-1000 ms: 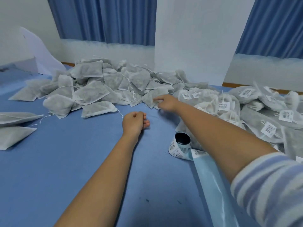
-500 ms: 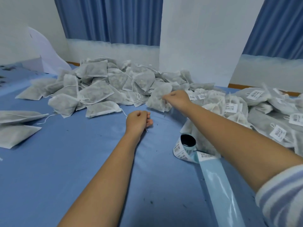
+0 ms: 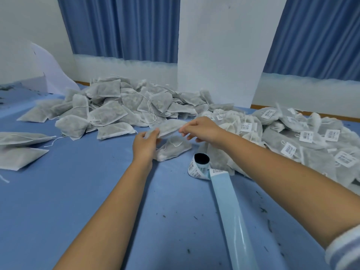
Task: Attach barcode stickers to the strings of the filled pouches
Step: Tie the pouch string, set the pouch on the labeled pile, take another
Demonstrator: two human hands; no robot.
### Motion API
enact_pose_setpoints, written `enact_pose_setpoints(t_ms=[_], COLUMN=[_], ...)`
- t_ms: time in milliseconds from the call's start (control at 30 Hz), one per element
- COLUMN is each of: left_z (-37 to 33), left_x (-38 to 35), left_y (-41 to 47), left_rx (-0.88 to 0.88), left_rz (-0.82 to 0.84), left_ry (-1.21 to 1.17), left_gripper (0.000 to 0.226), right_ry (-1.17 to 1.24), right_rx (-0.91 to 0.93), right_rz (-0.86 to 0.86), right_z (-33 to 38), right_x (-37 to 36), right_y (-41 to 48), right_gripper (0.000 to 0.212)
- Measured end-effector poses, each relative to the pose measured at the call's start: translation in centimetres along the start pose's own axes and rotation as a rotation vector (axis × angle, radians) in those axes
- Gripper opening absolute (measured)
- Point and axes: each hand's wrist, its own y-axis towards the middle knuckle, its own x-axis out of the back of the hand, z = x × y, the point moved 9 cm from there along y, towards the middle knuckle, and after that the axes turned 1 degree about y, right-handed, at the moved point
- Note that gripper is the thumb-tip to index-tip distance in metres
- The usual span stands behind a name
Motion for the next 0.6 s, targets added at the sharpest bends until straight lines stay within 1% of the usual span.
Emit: enact_pose_setpoints(t_ms=[67, 100, 167, 200, 233, 300, 367, 400, 467, 533, 600], left_z=[-0.5, -0.8, -1.2, -1.3, -1.5, -1.6, -1.4, -1.3, -1.2, -1.3, -1.5], left_x=[0.8, 0.8, 0.5, 0.4, 0.3, -0.1, -0.7, -1.1, -1.7, -2.1, -2.1], left_y=[-0.7, -1.3, -2.3, -2.8, -3.3, -4.3, -5.2, -5.6, -6.1, -6.4, -6.7], left_rx=[-0.033, -0.042, -0.046, -0.046, -0.043, -0.034, -0.023, -0.018, -0.016, -0.028, -0.092], left_rz=[-0.031, -0.026, -0.005, -0.001, 0.002, 0.017, 0.053, 0.076, 0.121, 0.149, 0.129], left_ry=[-0.032, -0.053, -0.089, -0.111, -0.128, -0.147, -0.161, -0.159, -0.098, 0.057, 0.33], left_gripper=[0.03, 0.031, 0.03, 0.028, 0.025, 0.021, 0.02, 0.02, 0.022, 0.028, 0.036], right_ry=[-0.02, -0.054, -0.138, -0.156, -0.149, -0.077, -0.029, -0.037, -0.038, -0.012, -0.034], right_rx=[0.049, 0.078, 0.123, 0.141, 0.154, 0.157, 0.138, 0.14, 0.155, 0.169, 0.188], right_rz=[-0.108, -0.137, -0.159, -0.184, -0.21, -0.214, -0.208, -0.235, -0.293, -0.316, -0.33], right_z=[0.5, 0.8, 1.6, 2.0, 2.4, 2.6, 2.2, 2.1, 2.0, 1.8, 1.7], right_x=[1.1, 1.4, 1.6, 1.9, 2.2, 2.6, 3.0, 3.3, 4.0, 4.3, 4.4], right_y=[-0.7, -1.1, -2.0, -2.5, -3.0, -4.1, -5.3, -5.9, -7.3, -8.7, -10.0], right_gripper=[0.011, 0.022, 0.052, 0.06, 0.061, 0.05, 0.029, 0.021, 0.017, 0.018, 0.023])
